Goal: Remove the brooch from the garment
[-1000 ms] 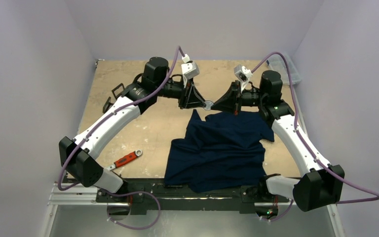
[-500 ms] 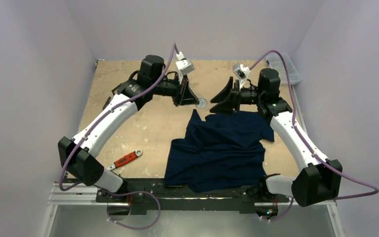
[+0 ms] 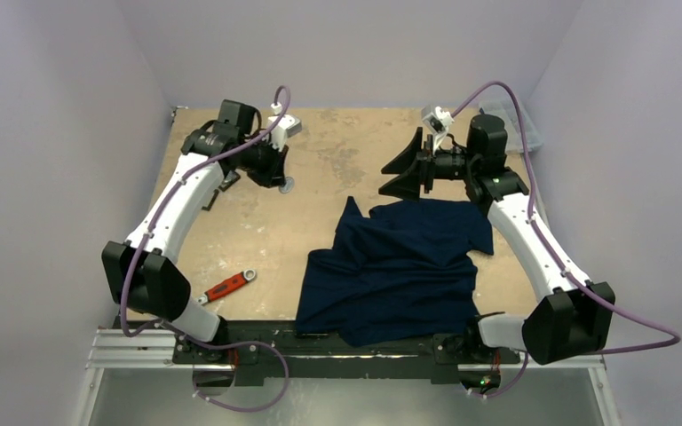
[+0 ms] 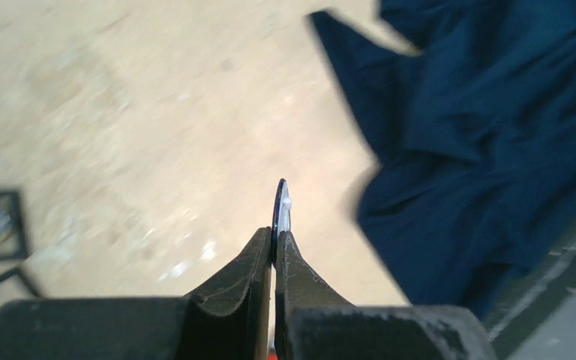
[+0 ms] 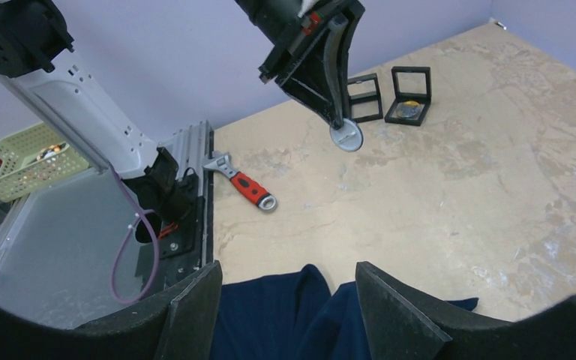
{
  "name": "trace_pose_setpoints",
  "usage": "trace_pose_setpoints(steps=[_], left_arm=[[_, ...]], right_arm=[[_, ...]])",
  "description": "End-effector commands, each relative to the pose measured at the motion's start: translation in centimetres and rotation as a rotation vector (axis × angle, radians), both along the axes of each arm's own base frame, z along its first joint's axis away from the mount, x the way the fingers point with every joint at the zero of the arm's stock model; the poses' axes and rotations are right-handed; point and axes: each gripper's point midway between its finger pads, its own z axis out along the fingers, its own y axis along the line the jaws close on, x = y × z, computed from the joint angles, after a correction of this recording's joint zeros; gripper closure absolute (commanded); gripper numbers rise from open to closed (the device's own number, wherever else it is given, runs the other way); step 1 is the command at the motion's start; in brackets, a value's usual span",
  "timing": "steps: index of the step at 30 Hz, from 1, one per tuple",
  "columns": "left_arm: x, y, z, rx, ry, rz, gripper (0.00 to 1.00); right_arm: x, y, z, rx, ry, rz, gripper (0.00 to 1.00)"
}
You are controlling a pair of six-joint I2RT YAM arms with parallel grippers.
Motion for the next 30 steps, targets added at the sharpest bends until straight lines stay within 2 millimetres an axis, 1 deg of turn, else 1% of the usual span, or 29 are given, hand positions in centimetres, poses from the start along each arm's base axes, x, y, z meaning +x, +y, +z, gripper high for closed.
trace_pose_setpoints(steps=[1,3,4,6,8,11,13,15,17,19,24,30], left_arm=[[1.7,7.8,-3.9,0.366,-0.027,0.122,1.00],[2.9,10.8,-5.5,0.523,-0.063,0.184,1.00],[3.1,12.3,-6.3,0.605,-0.062,0.198,1.00],[3.8,15.2,-7.5,0.729,-0.067,0.242,1.00],[4.7,17.5,-8.0,0.803,-0.087,0.288,1.00],[5.9,20.6,-8.5,0.944,-0.110,0.337,1.00],[6.4,22.4,-8.9,1.027,-0.107,0.367,1.00],[6.9,23.8,-9.6,1.074,-0.091,0.400,1.00],[7.2,24.8,-10.3,1.107,-0.073,0.411,1.00],[7.8,25.3,-11.0,1.130,-0.079,0.407,1.00],[8.6,26.2,-12.2,1.166,-0.072,0.411,1.00],[8.7,26.9,-13.7,1.203,-0.059,0.391,1.00]], right_arm=[[0.6,-0.2,1.1,-0.020,-0.069,-0.010,0.31],[0.7,-0.3,1.1,-0.028,-0.085,-0.019,0.31],[0.7,-0.3,1.1,-0.030,-0.086,-0.024,0.30],[0.8,-0.3,1.1,-0.032,-0.089,-0.029,0.31],[0.8,-0.4,0.9,-0.034,-0.086,-0.032,0.30],[0.8,-0.4,0.5,-0.039,-0.080,-0.033,0.30],[0.8,-0.5,0.4,-0.043,-0.083,-0.036,0.30],[0.7,-0.5,0.4,-0.045,-0.086,-0.041,0.30],[0.7,-0.6,0.4,-0.046,-0.087,-0.044,0.30],[0.7,-0.6,0.3,-0.049,-0.082,-0.045,0.30],[0.6,-0.7,0.2,-0.056,-0.080,-0.050,0.31],[0.7,-0.8,-0.2,-0.072,-0.080,-0.058,0.31]])
